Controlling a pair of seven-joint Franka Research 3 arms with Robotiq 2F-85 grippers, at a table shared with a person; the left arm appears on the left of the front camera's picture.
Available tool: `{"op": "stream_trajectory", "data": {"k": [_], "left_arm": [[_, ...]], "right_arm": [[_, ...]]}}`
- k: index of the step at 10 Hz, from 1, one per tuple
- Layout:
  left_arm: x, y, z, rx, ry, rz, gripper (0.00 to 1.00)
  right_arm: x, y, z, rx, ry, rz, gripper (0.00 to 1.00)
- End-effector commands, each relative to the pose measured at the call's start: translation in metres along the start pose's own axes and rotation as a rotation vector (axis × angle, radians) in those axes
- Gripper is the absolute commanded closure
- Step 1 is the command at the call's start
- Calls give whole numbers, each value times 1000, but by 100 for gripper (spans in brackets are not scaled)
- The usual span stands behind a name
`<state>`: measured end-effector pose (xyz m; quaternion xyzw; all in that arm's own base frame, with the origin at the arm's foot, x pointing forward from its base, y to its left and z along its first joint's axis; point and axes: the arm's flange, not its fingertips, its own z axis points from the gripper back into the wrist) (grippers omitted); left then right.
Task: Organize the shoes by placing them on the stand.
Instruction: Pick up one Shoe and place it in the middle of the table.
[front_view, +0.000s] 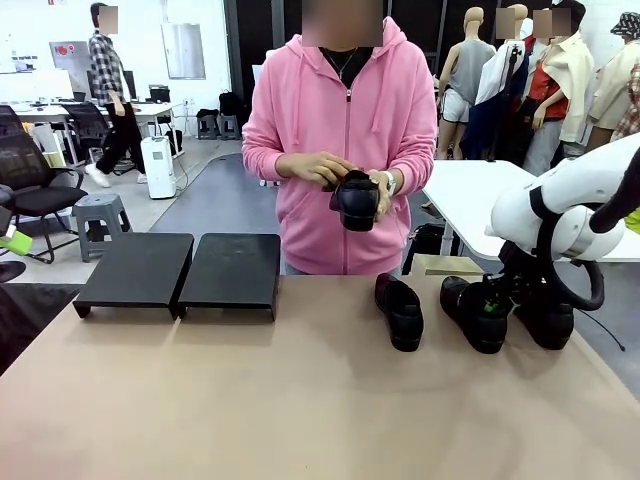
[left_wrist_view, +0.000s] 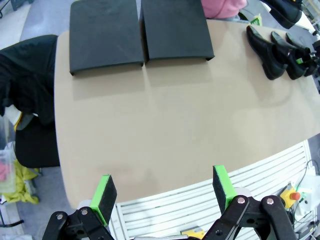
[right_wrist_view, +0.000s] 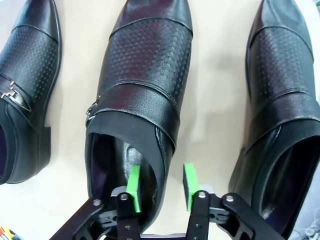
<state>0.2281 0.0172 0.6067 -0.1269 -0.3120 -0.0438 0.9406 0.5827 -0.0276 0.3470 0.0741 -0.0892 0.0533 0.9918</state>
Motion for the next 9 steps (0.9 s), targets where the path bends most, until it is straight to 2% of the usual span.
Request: {"op": "stream_trajectory", "data": {"k": [1, 6, 8, 9], "left_arm": [[2, 1, 0, -14, -10, 1, 0], [2, 1, 0, -14, -10, 1, 0], [2, 1, 0, -14, -10, 1, 0], [2, 1, 0, -14, -10, 1, 0]], "right_arm": [[7, -2, 2, -16, 19, -17, 100], [1, -3, 25, 46, 7, -29, 100], [-27, 10, 86, 71, 10, -60, 100], [-64, 29, 141, 66, 7, -87, 100]]}}
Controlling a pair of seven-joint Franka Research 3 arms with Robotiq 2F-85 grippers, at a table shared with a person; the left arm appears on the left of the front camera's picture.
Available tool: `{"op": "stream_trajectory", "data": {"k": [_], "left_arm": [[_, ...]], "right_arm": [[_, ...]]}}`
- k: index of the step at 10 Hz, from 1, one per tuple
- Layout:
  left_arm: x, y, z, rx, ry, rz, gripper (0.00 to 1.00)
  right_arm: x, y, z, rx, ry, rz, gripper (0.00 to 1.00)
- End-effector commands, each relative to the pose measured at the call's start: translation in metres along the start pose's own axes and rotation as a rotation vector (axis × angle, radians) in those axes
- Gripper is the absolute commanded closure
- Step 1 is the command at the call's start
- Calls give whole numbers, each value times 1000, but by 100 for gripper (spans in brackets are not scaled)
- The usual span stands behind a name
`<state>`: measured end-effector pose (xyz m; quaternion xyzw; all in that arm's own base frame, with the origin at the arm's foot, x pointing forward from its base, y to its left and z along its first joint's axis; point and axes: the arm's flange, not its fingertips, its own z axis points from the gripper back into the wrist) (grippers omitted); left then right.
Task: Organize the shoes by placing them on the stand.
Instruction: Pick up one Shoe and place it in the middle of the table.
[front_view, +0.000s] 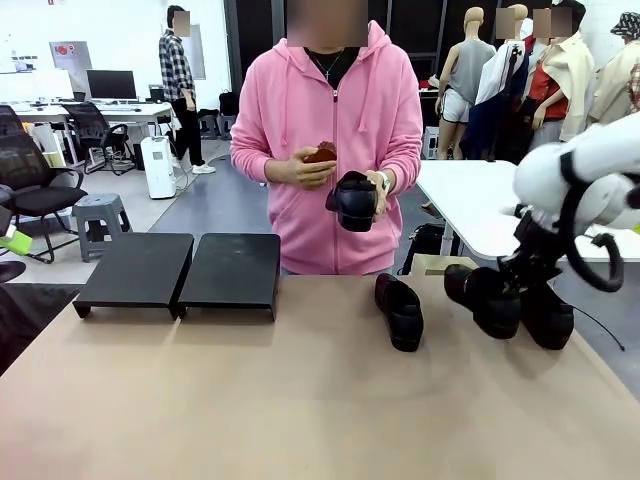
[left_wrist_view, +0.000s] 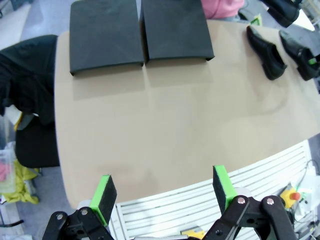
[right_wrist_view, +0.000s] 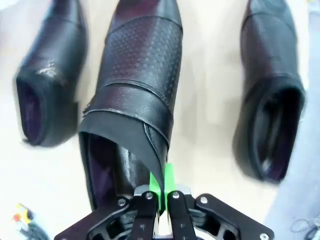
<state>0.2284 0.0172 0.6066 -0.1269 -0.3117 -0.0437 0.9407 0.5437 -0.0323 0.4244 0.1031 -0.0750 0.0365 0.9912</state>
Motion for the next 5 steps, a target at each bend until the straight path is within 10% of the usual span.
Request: {"op": "stream_trajectory", "data": {"k": [1, 5], "left_arm": [[2, 1, 0, -14, -11, 0, 0], [2, 1, 0, -14, -11, 0, 0]], "right_arm": [[-81, 36, 96, 38, -19, -37, 100], [-269, 40, 175, -54, -186, -99, 100]]}}
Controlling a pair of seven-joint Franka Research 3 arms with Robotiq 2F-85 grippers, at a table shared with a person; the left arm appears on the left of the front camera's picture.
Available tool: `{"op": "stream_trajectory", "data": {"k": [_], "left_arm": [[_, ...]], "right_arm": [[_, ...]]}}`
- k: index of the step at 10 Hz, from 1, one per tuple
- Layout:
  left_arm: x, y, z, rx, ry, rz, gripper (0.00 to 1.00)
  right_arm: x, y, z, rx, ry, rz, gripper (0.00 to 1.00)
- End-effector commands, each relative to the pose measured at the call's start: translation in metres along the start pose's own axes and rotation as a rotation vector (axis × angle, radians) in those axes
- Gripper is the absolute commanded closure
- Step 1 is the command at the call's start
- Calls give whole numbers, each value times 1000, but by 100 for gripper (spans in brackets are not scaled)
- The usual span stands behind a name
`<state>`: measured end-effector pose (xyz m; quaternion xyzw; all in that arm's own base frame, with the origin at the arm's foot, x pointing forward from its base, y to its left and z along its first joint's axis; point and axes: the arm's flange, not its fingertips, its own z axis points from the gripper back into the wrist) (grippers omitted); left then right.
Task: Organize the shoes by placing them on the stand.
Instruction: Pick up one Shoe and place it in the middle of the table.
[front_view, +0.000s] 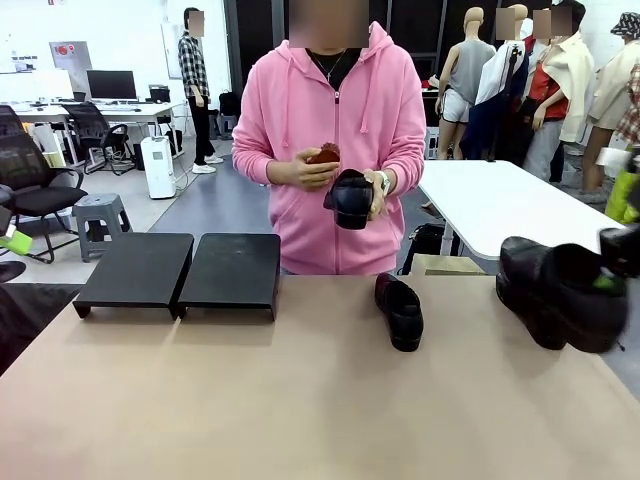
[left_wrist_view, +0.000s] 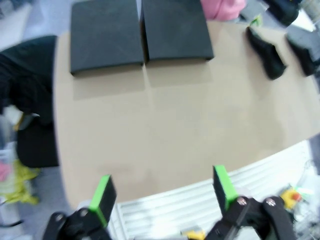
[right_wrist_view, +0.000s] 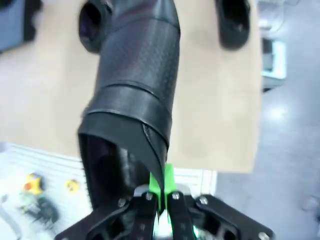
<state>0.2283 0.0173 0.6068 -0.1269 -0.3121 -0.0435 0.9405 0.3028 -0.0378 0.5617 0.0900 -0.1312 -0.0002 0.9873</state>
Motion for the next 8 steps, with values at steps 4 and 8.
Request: {"op": "stream_trajectory", "data": {"k": [4, 8], "left_arm": [[2, 1, 0, -15, -10, 0, 0], [2, 1, 0, -15, -10, 0, 0]], "right_arm": [[-43, -8, 10, 2, -51, -17, 100], [-31, 42, -7, 92, -46, 75, 100]]}}
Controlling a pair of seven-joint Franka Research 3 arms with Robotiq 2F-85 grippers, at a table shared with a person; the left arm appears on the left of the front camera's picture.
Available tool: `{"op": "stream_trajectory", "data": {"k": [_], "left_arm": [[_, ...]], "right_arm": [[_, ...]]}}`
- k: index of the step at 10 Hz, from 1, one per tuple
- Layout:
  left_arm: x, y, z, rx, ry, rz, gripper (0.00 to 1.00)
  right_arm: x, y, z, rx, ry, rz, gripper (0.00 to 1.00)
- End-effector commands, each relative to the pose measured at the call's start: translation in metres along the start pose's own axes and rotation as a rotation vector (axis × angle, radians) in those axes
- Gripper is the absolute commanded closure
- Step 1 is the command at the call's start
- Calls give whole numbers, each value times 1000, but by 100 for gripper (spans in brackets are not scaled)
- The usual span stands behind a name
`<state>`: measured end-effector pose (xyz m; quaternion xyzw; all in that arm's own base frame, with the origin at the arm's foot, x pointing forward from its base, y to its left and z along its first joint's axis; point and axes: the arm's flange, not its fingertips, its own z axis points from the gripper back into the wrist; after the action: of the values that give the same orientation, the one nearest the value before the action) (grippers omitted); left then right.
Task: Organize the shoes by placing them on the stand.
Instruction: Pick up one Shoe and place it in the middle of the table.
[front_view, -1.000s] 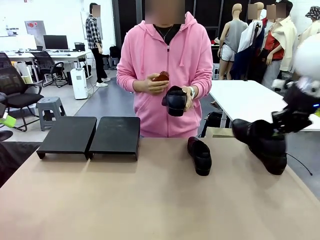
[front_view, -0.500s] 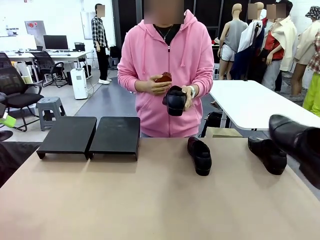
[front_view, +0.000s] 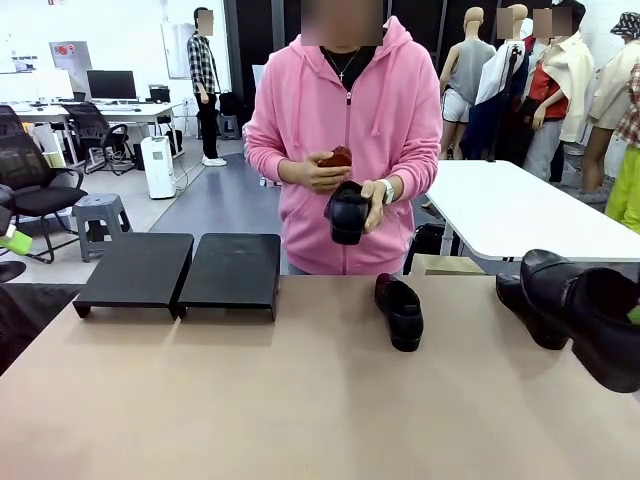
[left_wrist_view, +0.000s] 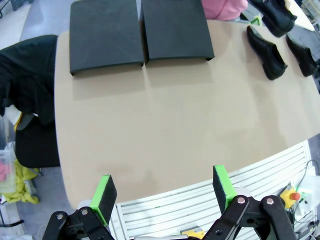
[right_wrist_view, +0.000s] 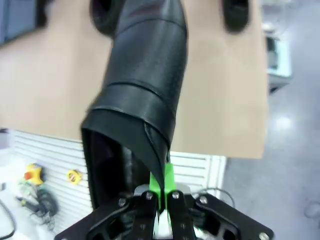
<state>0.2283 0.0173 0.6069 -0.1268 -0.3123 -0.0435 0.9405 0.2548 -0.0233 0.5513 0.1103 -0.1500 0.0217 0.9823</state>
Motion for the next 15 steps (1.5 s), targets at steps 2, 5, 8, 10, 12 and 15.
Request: {"op": "stream_trajectory", "data": {"k": [2, 5, 8, 10, 12, 15], "left_arm": [[2, 1, 0, -15, -10, 0, 0], [2, 1, 0, -15, -10, 0, 0], [2, 1, 0, -15, -10, 0, 0], [2, 1, 0, -15, -10, 0, 0], [2, 1, 0, -15, -10, 0, 0], [2, 1, 0, -15, -10, 0, 0]], "right_arm": [[39, 66, -38, 78, -98, -56, 100], [33, 45, -5, 87, -168, -165, 100], [5, -38, 45, 60, -266, -361, 100], [-1, -62, 41, 79, -270, -427, 100], [3, -56, 32, 102, -259, -408, 100], [31, 38, -8, 143, -201, -198, 100]]}}
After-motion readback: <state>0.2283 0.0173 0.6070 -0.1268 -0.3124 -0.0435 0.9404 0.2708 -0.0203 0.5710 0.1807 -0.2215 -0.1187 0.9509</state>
